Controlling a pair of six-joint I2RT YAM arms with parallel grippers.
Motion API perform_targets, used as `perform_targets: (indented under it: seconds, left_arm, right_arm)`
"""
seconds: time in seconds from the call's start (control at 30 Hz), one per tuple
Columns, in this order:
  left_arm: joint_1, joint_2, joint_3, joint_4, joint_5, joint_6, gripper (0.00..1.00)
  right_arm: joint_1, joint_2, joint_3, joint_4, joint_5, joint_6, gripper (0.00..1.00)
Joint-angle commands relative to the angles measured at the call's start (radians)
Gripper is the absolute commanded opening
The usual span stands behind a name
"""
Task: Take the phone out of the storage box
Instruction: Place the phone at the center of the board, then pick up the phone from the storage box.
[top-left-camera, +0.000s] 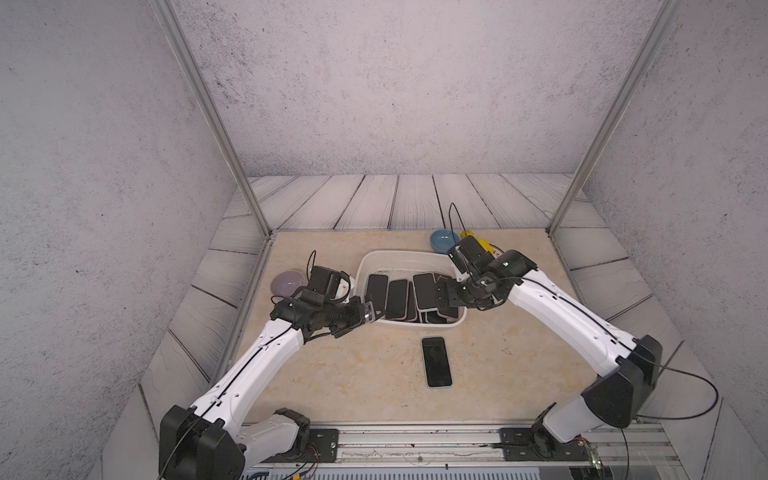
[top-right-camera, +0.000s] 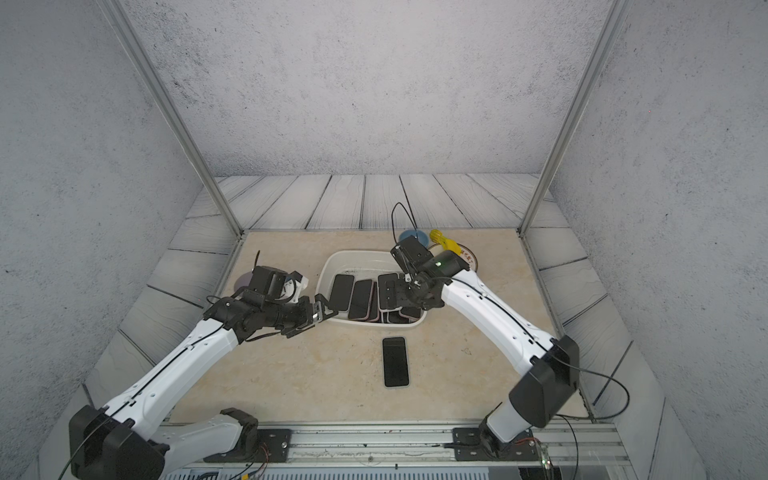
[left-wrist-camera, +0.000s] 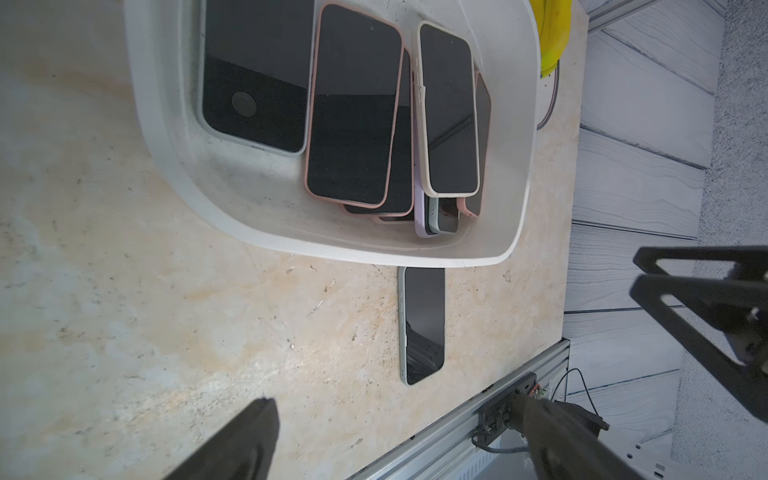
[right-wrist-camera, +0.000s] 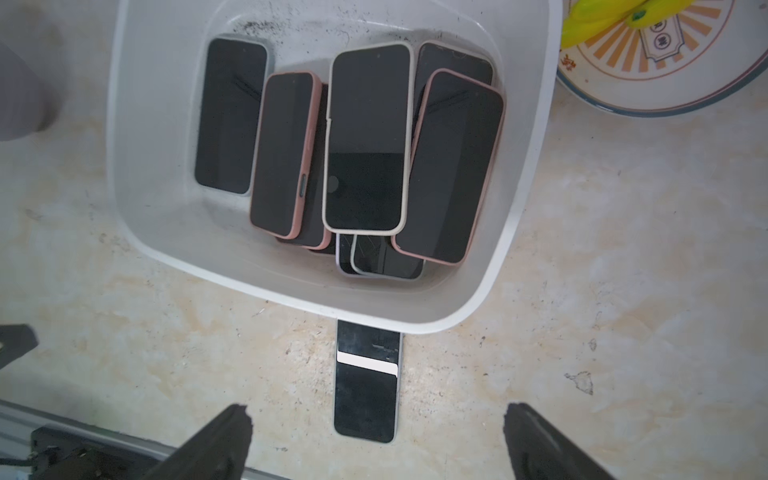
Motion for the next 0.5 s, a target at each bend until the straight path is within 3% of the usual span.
perform_targets:
  seconds: [0.0,0.13,0.47]
  left_arm:
    - [-0.004,-0.032,0.014,0.000,0.021,0.000,0.99]
    - [-0.002,-0.064,0.001,-0.027,0.004,0.004,0.98]
    - [-0.001,-0.109,-0.034,-0.049,0.002,0.000,0.99]
  right_arm:
    - [0.005,0.120,0.111,-0.119,-0.003,-0.099,1.00]
    - [0.004,0.250,0.178,-0.147,-0.008,-0.116,1.00]
    - [0.005,0.391,0.231,-0.106,-0.018,-0.125,1.00]
